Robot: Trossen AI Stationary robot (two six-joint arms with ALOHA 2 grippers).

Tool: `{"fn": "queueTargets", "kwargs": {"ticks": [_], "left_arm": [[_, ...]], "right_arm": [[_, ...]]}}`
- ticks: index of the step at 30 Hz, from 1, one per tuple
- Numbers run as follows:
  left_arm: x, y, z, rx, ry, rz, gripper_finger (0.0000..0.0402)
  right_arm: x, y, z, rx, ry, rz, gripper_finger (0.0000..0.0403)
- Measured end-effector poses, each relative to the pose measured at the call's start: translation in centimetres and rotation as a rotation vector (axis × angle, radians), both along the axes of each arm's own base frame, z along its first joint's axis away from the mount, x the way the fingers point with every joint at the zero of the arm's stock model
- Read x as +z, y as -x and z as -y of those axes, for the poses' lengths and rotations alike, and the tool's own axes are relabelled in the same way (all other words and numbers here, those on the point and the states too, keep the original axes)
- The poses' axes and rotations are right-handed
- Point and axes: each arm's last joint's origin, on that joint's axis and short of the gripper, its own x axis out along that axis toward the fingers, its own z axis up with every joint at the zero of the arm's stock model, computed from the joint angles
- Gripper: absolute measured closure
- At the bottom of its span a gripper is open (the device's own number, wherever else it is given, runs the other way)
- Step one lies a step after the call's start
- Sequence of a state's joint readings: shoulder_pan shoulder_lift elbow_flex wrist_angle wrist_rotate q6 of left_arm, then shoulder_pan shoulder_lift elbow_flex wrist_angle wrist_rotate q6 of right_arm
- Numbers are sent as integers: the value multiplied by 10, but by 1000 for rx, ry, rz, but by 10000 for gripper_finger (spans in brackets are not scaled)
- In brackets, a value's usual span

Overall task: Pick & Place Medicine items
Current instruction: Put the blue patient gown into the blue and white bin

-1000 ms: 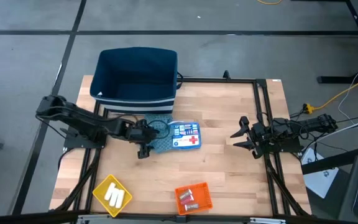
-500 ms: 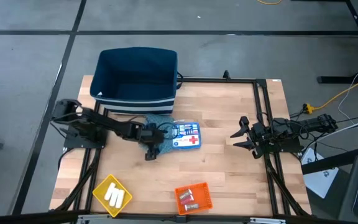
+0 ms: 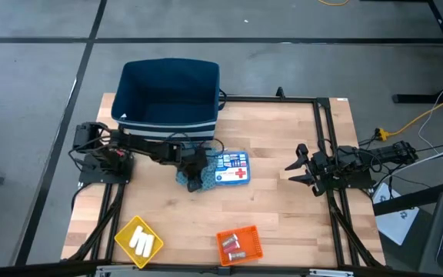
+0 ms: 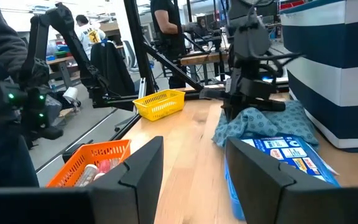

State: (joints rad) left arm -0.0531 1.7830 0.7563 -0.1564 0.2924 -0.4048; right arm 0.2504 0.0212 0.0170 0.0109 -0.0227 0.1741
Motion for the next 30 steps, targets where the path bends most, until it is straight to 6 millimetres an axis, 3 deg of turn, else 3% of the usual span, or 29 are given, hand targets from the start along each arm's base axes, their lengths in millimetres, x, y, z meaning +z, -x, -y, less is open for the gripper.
{"fn": "queueTargets", "kwargs": {"ticks": [7,11,17,23,30], "left_arm": [[60,-22,-10,54,84,215,390],[113,-25,-18,135,120,395,391],[163,-11,-21,277,140,525,392],[210,7,-18,320,153,683,392],[277,24,-16,287,68,940,392]], "right_arm": [[0,0,0,-8,0,0,227],[0,0,0,-8,0,0,227],[0,0,0,-8,0,0,227],[0,0,0,-8,0,0,227],[0,0,0,-8,0,0,227]]}}
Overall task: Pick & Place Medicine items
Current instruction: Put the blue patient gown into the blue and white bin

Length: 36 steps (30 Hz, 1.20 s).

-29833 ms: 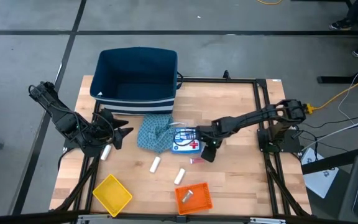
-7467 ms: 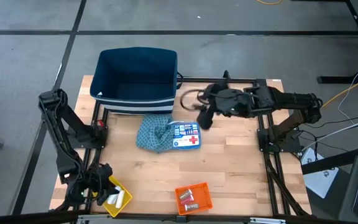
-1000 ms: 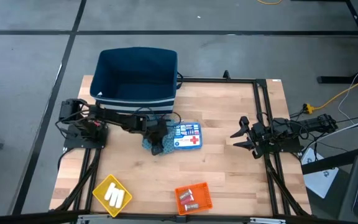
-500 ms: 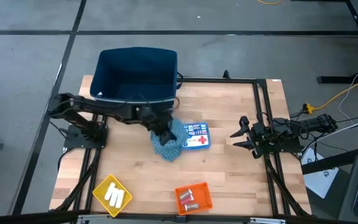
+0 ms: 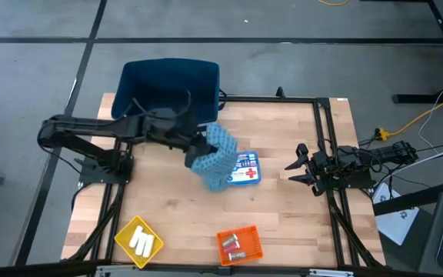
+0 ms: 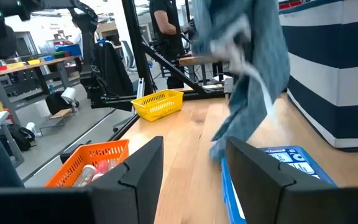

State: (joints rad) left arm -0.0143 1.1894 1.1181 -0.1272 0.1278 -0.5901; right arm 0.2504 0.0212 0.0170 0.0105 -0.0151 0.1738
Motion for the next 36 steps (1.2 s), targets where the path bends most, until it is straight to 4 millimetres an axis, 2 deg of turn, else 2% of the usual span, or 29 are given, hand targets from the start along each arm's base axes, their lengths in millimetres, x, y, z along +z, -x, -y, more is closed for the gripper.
{"fn": "queueTargets", "kwargs": {"ticks": [7,11,16,24,30,36], "left_arm": [[73,14,-1,-6,-173,236,391],[106,29,-4,7,-276,274,390],[149,59,-9,126,-474,271,390],[209,115,-13,314,-734,378,390],[232,150,-16,446,-859,350,391],[223,172,-22,582,-843,125,392]], "right_arm": [[0,0,0,0,0,0,227],[0,0,0,0,0,0,227],[0,0,0,0,0,0,227],[0,0,0,0,0,0,227],[0,0,0,0,0,0,227],[0,0,0,0,0,0,227]]}}
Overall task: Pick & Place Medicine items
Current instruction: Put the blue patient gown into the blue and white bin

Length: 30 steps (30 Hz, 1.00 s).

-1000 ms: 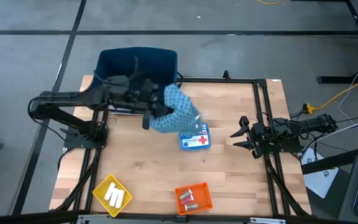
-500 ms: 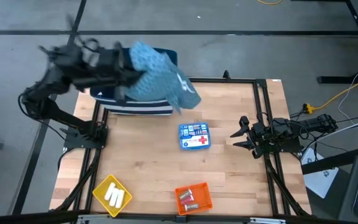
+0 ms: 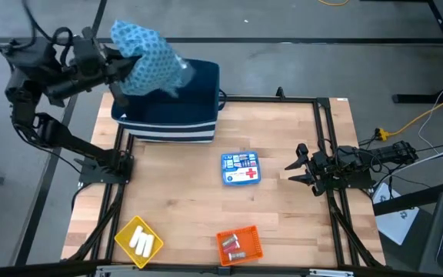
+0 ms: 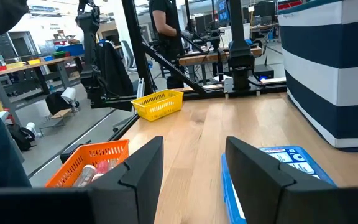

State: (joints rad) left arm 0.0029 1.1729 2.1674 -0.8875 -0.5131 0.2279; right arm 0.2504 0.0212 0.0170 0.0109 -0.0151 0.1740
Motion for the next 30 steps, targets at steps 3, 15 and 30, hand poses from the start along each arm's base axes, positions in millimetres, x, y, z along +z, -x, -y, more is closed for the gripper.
{"fn": "queueTargets", "kwargs": {"ticks": [3,15,30], "left_arm": [[-11,5,-1,54,84,-72,392],[-42,6,-9,270,233,-287,393],[-72,-53,-88,360,338,-620,393]], "right_arm": [[0,0,0,0,0,0,227],[0,0,0,0,0,0,227],[0,0,0,0,0,0,227]]}}
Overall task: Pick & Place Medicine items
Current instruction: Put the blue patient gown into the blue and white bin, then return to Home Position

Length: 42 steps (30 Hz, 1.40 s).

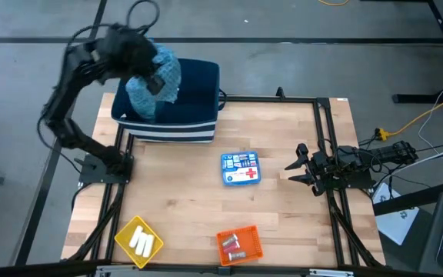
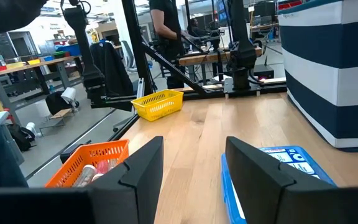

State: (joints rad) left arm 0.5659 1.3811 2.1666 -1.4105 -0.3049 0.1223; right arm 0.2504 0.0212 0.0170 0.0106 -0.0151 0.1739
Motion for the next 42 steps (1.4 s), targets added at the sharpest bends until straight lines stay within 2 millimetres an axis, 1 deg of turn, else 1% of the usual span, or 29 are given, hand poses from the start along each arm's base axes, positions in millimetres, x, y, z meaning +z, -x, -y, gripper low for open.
{"fn": "queueTargets", "kwargs": {"ticks": [7,11,15,20,24,28,32,35,39,42], "left_arm": [[-32,-32,-64,-6,122,-142,393],[-56,-51,-98,-54,247,-162,393],[-81,-70,-123,-73,342,-192,385],[-110,-92,-145,-62,430,-236,370],[-124,-102,-152,-90,501,-227,355],[-128,-107,-151,-106,572,-175,338],[-125,-110,-147,-123,578,-163,306],[-122,-110,-142,-143,592,-139,273],[-120,-111,-139,-127,606,-121,227],[-111,-109,-132,-167,627,-46,203]], "right_arm": [[0,0,0,0,0,0,227],[0,0,0,0,0,0,227],[0,0,0,0,0,0,227],[0,0,0,0,0,0,227],[0,0,0,0,0,0,227],[0,0,0,0,0,0,227],[0,0,0,0,0,0,227],[0,0,0,0,0,0,227],[0,0,0,0,0,0,227],[0,0,0,0,0,0,227]]}}
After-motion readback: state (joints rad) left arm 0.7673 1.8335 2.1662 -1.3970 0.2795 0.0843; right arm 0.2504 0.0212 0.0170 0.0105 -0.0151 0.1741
